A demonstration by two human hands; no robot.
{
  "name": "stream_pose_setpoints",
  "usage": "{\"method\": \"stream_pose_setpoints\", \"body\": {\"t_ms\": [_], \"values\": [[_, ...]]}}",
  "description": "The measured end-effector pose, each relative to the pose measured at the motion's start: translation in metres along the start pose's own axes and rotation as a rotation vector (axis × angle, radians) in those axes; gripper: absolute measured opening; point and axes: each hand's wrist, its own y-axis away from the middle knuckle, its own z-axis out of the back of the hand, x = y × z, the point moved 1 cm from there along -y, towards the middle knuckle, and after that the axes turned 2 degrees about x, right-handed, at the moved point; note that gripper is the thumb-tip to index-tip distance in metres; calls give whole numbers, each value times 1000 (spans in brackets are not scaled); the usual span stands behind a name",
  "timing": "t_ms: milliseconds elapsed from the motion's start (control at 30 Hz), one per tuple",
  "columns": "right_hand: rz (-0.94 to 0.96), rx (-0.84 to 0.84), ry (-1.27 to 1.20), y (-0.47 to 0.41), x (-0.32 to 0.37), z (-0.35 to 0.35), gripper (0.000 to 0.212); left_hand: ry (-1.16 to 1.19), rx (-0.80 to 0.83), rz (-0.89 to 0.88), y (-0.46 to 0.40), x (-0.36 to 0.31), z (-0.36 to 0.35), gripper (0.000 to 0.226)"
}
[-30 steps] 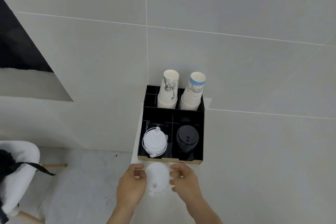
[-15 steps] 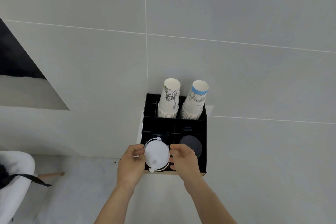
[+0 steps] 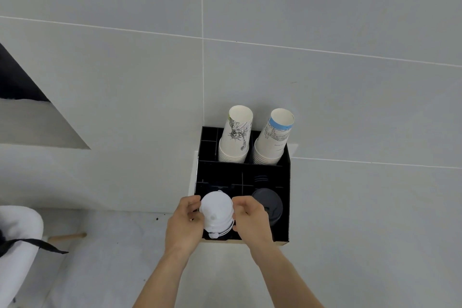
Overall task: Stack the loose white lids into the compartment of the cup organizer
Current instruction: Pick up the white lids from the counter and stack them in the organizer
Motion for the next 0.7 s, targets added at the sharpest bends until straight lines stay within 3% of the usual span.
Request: {"method": "stream_pose_setpoints", "body": {"t_ms": [700], "values": [[35, -19, 33, 0, -12, -2, 27, -146, -8, -115, 8, 6, -4, 51]]}}
